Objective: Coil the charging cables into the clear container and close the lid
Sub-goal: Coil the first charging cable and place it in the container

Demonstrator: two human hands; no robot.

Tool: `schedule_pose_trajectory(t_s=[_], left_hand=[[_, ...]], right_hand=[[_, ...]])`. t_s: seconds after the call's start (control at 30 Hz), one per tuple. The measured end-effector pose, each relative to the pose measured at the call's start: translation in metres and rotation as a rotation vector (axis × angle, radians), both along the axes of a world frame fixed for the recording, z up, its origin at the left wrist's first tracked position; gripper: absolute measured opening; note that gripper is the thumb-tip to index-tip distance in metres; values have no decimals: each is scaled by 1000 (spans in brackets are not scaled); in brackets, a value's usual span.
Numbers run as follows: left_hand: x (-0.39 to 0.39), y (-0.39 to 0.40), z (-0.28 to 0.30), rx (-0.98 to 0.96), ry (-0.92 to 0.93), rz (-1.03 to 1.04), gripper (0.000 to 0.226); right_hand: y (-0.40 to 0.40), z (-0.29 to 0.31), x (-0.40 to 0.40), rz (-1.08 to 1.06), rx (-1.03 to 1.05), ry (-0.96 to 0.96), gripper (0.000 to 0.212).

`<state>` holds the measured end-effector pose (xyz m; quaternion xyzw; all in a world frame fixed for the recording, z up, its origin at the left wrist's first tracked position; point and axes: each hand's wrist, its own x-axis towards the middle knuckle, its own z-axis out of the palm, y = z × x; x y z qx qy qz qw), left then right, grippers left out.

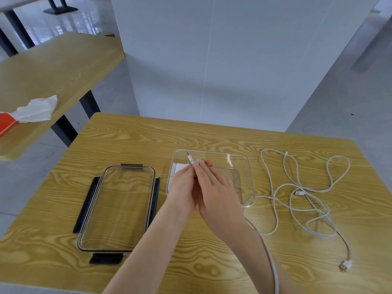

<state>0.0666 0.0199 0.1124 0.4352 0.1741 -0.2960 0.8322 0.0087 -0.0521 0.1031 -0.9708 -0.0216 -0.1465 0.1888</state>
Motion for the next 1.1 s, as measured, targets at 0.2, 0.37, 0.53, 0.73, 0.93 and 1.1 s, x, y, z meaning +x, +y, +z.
schedule_pose_trajectory(t_s=[0.2, 0.37, 0.53, 0.73, 0.93, 1.1], left_hand=[[5, 10, -4, -143, 90, 41, 21], [5, 18, -11, 16, -103, -12, 22], [-3, 14, 2, 72, -273, -53, 18], [-1, 18, 8, -21, -286, 15, 17], [6, 24, 17, -174, -209, 90, 16], [5, 32, 31, -287, -156, 55, 17]], right_hand=[[-5, -6, -11, 293, 447, -264, 24], [-24, 7, -11, 233, 648, 451, 25], [-27, -14, -4, 19, 156, 743, 20], [-44, 2, -1, -34, 1502, 823, 50], [-57, 0, -9, 316, 1401, 853, 35], [-69, -15, -6, 200, 1088, 919, 46]])
